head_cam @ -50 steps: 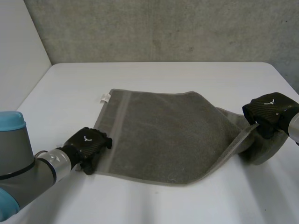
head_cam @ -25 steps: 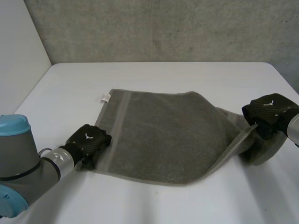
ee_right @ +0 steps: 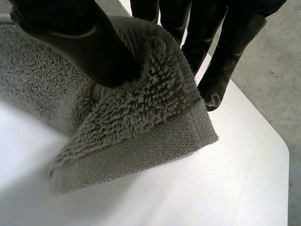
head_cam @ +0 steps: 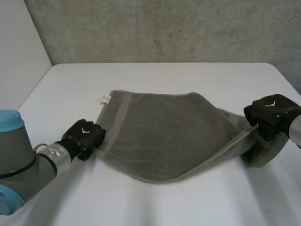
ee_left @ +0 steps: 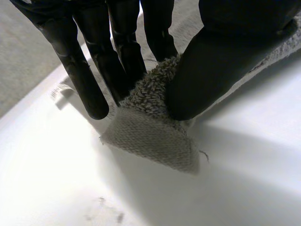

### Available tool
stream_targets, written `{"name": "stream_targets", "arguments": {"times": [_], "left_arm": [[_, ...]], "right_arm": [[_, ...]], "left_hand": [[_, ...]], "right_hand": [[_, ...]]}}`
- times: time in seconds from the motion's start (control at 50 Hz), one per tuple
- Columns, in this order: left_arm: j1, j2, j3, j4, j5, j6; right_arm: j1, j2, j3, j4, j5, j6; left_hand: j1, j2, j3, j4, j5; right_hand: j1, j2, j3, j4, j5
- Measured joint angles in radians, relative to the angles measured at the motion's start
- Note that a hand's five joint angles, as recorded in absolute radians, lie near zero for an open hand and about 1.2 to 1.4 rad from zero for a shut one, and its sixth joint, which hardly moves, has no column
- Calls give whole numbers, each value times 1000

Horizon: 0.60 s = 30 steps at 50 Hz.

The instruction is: Fold the towel.

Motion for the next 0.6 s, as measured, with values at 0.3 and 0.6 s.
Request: {"name": "stream_targets", "arguments": {"times": [0.3, 0.6], "left_arm": [[83, 71, -29, -27, 10, 0], [295, 466, -83, -304, 145, 10]], "right_arm": [[-13, 0, -2, 16, 2, -15], [-75, -86, 49, 274, -43, -254]], "left_hand": [[30, 50, 50, 52, 41], [40, 51, 51, 53, 41]], "right_hand": [[0, 0, 0, 0, 0], [0, 0, 0, 0, 1]]}}
